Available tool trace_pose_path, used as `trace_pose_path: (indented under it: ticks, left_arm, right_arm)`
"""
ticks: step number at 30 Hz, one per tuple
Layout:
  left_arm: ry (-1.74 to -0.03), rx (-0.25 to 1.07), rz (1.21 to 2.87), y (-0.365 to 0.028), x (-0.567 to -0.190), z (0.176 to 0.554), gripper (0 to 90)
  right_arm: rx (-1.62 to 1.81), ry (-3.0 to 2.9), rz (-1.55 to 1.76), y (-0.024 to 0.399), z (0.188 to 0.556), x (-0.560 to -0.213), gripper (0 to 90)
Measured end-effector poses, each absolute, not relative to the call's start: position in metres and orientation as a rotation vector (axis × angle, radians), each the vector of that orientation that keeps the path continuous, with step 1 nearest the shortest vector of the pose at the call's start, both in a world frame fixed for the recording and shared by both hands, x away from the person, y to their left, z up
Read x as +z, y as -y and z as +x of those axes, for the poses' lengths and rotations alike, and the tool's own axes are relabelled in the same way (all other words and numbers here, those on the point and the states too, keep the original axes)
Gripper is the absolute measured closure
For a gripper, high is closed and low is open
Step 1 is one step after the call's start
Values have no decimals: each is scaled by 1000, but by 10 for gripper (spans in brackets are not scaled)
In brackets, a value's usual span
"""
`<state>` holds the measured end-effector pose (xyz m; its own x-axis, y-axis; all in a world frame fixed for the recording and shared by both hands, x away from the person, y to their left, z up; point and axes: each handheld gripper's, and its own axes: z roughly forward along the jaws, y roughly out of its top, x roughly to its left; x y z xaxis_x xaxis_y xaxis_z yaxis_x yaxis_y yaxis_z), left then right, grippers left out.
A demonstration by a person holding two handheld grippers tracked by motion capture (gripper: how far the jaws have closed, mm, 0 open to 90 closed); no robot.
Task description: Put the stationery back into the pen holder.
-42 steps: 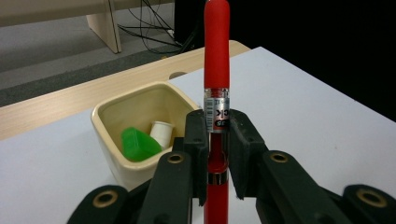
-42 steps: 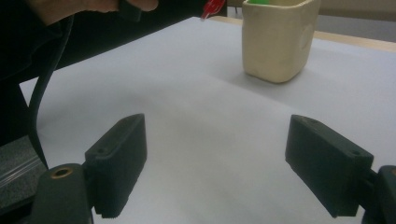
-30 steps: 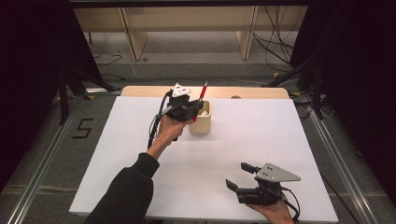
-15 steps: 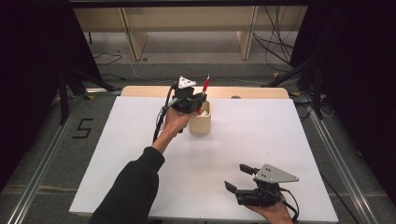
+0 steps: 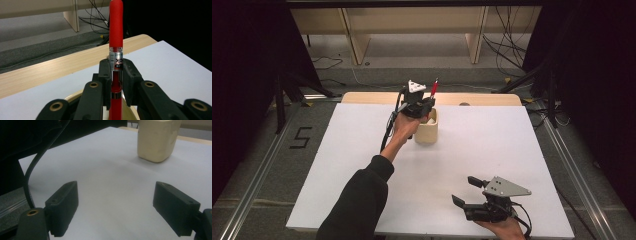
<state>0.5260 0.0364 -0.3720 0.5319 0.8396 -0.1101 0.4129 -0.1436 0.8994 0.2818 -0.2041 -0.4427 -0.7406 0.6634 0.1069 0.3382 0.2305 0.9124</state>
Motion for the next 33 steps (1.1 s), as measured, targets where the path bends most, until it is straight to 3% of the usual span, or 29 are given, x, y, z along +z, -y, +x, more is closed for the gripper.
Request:
trace_pose_path:
  ticks: [28,33]
  left_arm:
    - [-1087,538,1774,-27,-387,534,777]
    - [-1088,526,1795,-24,-386,531,727]
  right_arm:
    - [1525,-2220,920,204,281,-443,226]
    - [1529,-2217,925,204,281,-443,227]
